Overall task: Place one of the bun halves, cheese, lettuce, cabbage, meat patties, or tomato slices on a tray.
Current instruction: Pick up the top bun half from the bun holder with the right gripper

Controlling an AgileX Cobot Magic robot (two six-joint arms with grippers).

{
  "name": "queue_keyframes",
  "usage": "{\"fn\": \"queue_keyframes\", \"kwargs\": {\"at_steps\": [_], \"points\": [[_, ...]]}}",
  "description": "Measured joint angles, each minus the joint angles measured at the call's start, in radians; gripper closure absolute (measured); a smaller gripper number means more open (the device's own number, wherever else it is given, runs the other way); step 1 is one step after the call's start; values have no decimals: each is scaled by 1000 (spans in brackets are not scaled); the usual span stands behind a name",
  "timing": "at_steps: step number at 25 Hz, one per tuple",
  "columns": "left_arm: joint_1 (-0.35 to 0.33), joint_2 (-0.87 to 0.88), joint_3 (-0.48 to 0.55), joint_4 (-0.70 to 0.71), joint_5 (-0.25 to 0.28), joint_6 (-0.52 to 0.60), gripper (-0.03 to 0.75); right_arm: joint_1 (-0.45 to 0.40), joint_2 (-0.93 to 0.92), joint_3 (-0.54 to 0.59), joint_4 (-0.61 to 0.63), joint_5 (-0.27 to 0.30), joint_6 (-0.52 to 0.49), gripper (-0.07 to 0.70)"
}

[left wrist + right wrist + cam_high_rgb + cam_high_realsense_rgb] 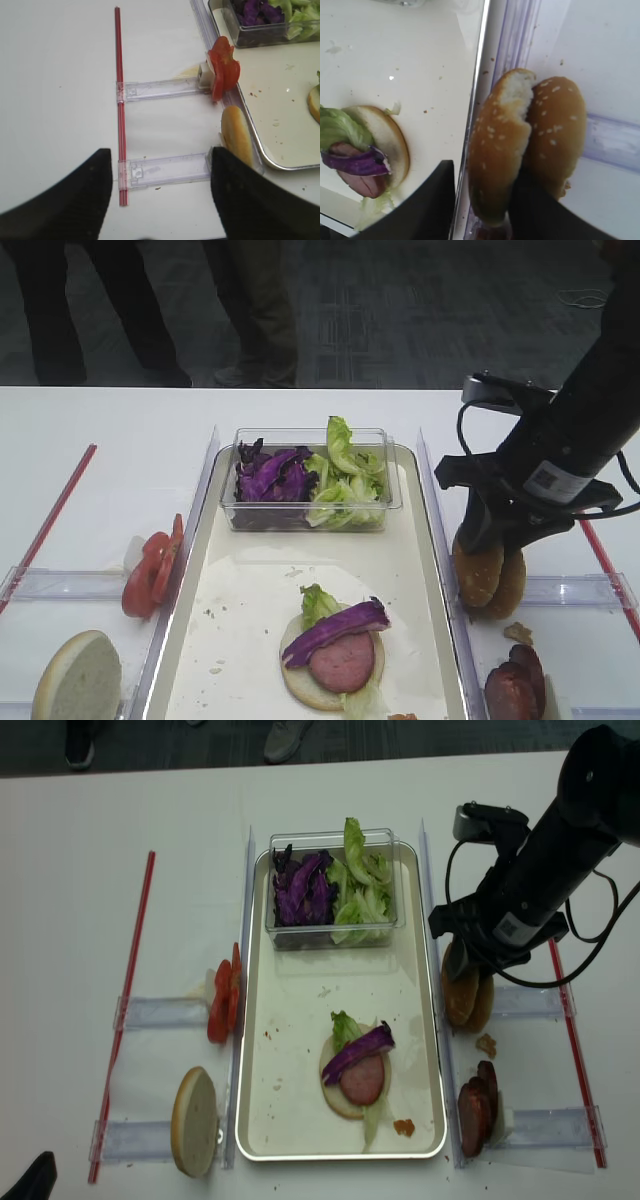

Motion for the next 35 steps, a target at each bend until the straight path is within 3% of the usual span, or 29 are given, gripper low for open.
{"fn": "queue_keyframes", "kwargs": {"at_steps": [12,35], "points": [[0,0,0,0,0,0,306,0,0,0,0,0,1,419],[0,0,0,0,0,0,306,0,2,0,-19,0,8,433]]}}
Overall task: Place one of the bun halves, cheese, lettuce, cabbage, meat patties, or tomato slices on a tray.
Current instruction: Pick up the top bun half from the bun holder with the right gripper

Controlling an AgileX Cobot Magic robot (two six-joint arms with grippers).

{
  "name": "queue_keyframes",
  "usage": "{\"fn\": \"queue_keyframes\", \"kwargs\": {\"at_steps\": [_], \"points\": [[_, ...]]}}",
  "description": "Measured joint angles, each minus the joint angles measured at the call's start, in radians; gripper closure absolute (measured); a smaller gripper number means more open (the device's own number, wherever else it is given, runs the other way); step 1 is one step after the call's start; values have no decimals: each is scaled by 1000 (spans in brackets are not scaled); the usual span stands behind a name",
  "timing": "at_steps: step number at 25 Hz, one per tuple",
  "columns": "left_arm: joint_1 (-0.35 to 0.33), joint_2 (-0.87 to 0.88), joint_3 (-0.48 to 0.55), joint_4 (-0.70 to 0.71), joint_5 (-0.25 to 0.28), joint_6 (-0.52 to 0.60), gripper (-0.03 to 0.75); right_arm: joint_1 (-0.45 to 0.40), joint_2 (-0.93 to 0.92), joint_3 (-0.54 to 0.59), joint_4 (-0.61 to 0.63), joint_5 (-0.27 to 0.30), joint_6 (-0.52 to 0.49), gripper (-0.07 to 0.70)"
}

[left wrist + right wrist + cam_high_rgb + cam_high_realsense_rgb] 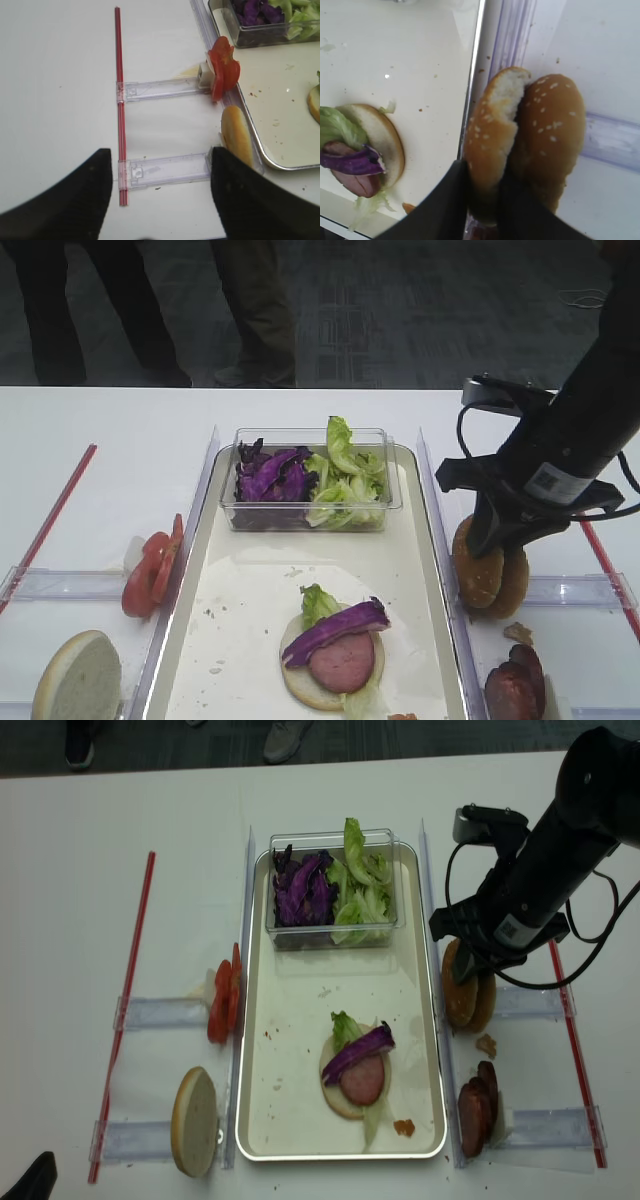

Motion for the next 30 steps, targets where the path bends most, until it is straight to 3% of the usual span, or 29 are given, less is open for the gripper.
{"fn": "queue_keyframes", "kwargs": {"at_steps": [30], "points": [[0,0,0,0,0,0,306,1,0,0,-5,0,2,461]]}}
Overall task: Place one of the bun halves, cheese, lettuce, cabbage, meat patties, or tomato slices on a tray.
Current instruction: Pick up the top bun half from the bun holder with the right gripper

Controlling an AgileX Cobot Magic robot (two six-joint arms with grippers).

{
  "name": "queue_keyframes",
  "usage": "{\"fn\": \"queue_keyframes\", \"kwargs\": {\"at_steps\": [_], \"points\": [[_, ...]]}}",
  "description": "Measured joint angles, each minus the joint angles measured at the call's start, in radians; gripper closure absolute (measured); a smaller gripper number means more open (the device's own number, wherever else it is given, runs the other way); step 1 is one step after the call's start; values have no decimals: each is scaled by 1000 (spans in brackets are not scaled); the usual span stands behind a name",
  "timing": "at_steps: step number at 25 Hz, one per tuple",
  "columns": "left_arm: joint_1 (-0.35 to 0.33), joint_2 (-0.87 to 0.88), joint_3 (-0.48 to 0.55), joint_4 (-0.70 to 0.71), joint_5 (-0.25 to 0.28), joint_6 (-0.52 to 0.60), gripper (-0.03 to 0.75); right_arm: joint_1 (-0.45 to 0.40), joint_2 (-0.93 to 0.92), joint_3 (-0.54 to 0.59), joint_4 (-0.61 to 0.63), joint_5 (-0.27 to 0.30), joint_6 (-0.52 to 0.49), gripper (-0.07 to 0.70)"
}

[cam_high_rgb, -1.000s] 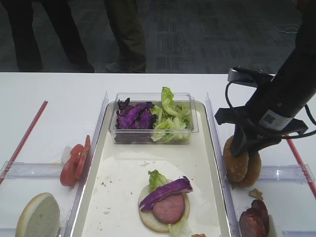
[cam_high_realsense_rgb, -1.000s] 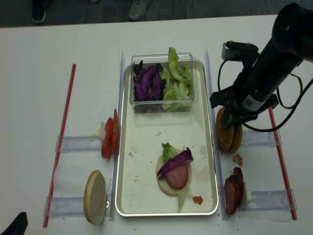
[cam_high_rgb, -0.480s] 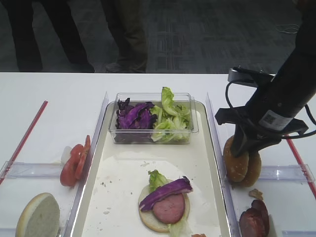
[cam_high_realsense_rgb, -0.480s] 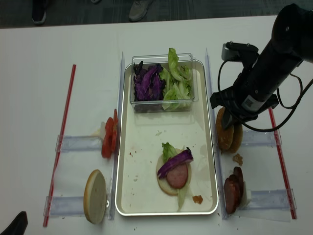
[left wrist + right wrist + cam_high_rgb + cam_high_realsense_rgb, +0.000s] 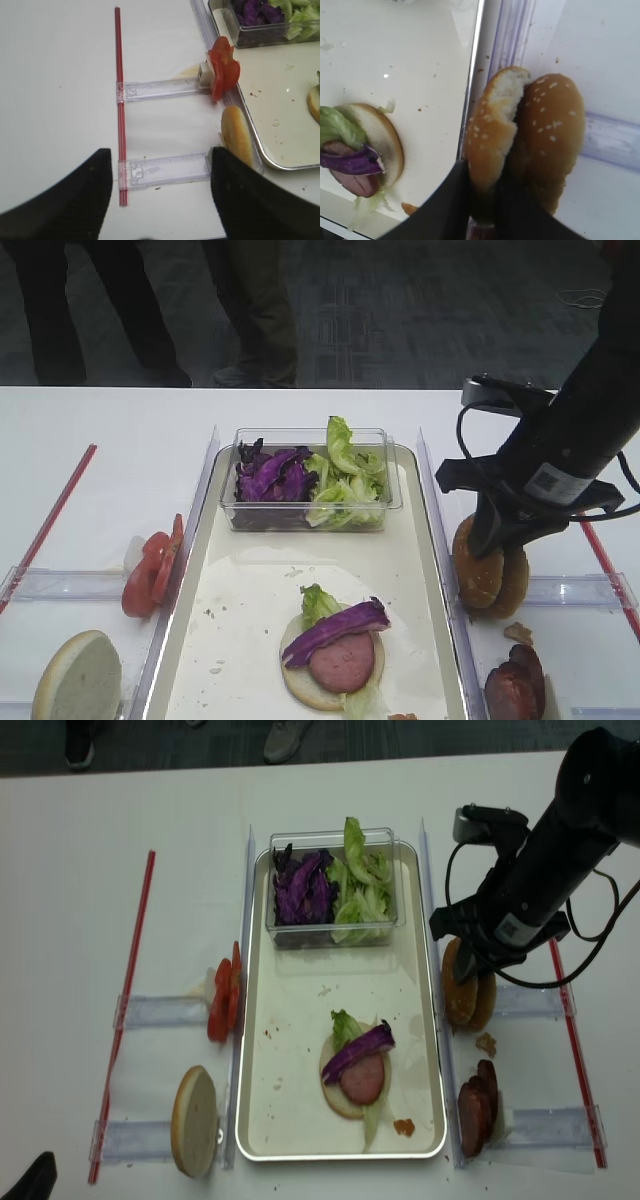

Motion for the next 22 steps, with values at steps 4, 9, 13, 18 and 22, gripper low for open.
{"fn": "queue_keyframes", "kwargs": {"at_steps": [4,9,13,18,22], "points": [[0,0,0,0,0,0,306,0,0,0,0,0,0,465],[0,0,0,0,0,0,306,0,0,0,0,0,-1,466],[0,0,0,0,0,0,306,0,0,0,0,0,-1,466],[0,0,0,0,0,0,306,0,0,0,0,0,-1,467],[0,0,0,0,0,0,306,0,0,0,0,0,-1,468]]}}
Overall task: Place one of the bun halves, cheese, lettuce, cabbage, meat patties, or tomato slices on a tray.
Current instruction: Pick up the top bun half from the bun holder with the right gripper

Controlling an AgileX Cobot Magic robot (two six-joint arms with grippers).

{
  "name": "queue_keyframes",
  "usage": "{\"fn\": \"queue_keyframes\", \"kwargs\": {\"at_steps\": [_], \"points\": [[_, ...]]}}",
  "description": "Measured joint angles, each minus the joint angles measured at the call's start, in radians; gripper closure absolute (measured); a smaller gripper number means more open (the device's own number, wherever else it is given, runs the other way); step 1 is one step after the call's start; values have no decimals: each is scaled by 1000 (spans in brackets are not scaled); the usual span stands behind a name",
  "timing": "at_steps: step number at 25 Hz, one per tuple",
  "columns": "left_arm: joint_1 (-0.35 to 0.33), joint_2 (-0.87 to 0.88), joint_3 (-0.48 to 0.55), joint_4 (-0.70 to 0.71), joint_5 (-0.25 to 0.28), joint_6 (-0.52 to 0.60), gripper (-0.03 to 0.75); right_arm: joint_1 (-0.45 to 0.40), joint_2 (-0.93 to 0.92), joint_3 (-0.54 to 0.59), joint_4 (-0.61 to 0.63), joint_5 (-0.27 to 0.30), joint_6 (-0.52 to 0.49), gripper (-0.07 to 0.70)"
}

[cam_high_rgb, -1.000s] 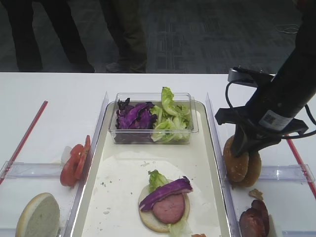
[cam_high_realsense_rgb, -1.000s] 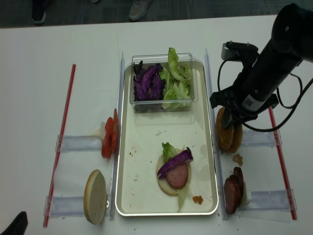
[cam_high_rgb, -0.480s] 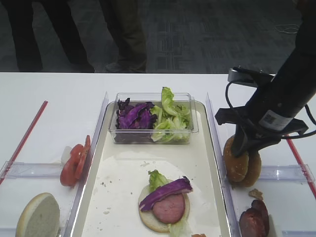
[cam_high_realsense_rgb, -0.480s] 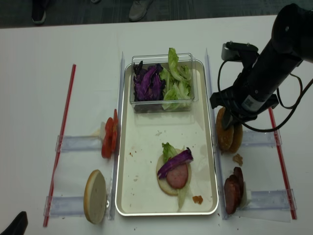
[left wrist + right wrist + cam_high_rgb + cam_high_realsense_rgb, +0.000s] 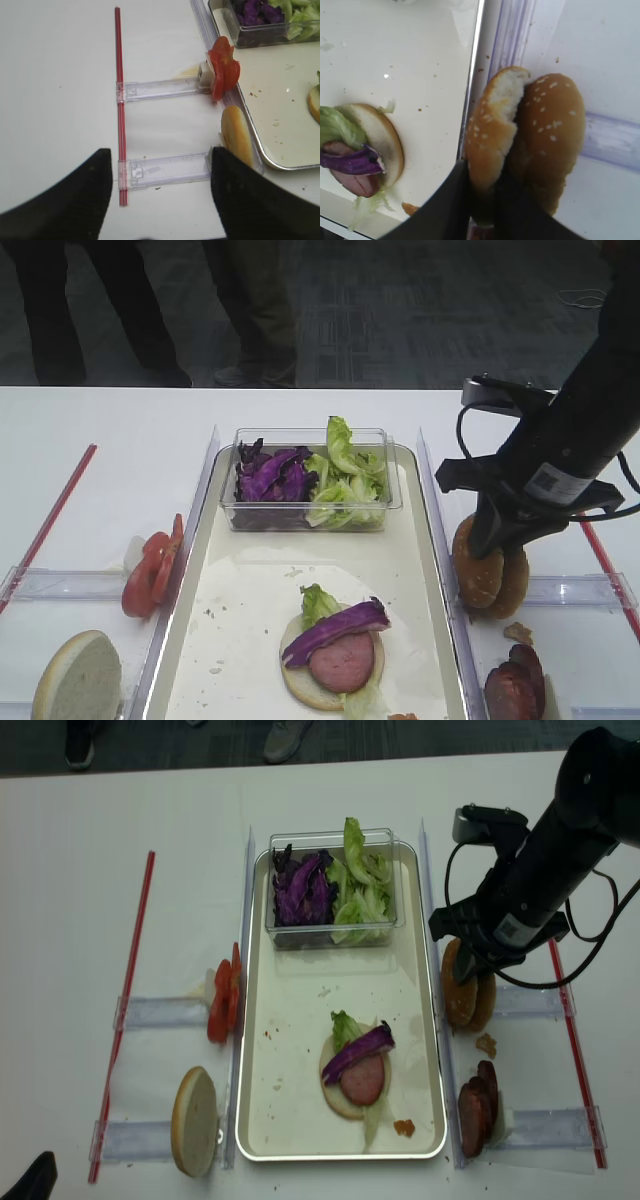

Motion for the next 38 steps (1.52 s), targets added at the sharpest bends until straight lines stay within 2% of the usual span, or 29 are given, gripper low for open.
{"fn": "queue_keyframes", "kwargs": {"at_steps": [38], "points": [[0,0,0,0,0,0,306,0,0,0,3,0,2,468]]}}
